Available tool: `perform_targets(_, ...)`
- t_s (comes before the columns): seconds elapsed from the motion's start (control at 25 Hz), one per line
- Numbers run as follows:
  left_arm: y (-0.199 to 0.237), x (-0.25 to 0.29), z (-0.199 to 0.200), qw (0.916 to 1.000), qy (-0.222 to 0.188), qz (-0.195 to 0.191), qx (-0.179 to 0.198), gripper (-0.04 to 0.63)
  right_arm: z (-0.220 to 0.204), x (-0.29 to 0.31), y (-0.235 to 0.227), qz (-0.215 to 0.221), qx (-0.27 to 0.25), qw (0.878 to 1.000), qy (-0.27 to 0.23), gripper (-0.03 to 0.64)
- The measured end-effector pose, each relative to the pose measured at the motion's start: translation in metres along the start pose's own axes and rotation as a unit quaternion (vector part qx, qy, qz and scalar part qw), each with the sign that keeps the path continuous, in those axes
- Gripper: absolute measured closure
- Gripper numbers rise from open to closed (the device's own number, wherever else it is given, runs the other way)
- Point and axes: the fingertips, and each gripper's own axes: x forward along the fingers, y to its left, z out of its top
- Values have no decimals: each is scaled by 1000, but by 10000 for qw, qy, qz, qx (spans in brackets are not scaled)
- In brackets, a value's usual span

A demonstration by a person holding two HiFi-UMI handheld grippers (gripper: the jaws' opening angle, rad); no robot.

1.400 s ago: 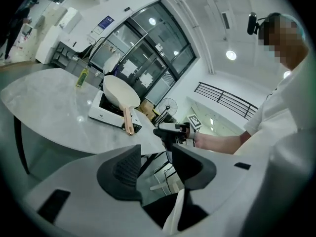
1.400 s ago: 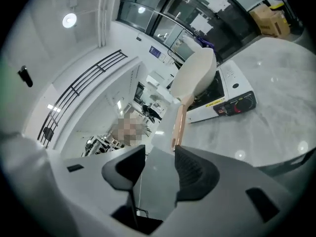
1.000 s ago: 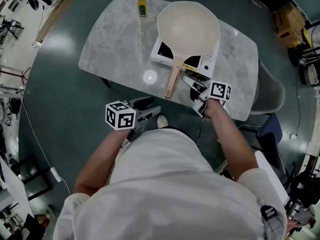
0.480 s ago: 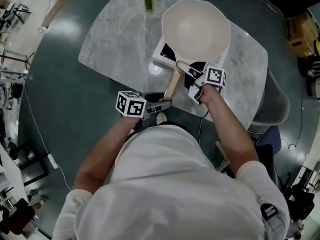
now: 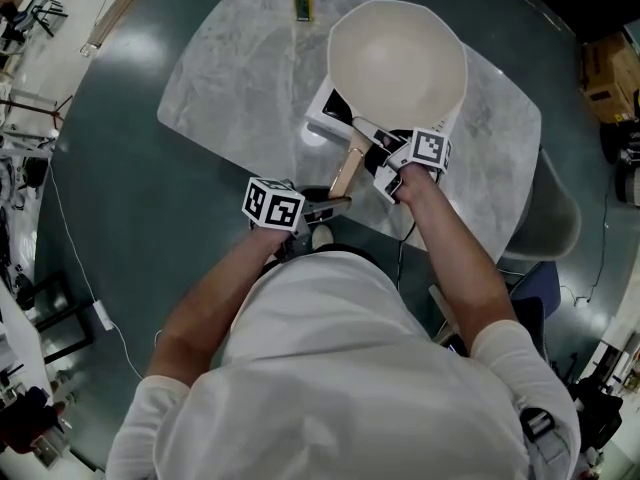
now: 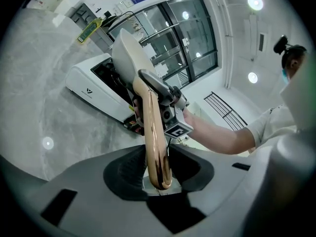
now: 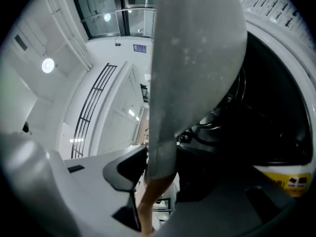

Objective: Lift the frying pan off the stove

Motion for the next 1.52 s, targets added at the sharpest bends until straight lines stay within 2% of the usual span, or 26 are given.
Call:
perform_targets(0.24, 2, 0, 1, 10000, -65, -19, -20, 454, 1, -1, -4, -147, -26, 9999, -63, 439)
perform_targets(0.56, -15, -7, 9, 9992, -313, -257, -62, 454, 1, -1, 8, -95, 31, 9999, -140, 439)
perform_targets(1.0, -51, -56, 7, 9965, -742, -377, 31, 454, -27, 18, 67, 169, -210, 9995, 183, 438)
perform_targets(1.16, -64, -81, 1, 9950, -958, -287, 41, 454, -46, 32, 91, 330, -278, 9983, 391, 438)
perform_targets(1.52, -64, -200, -30, 9888, -1493, -76, 9, 454, -136, 118, 146, 495, -366, 9938, 931, 437)
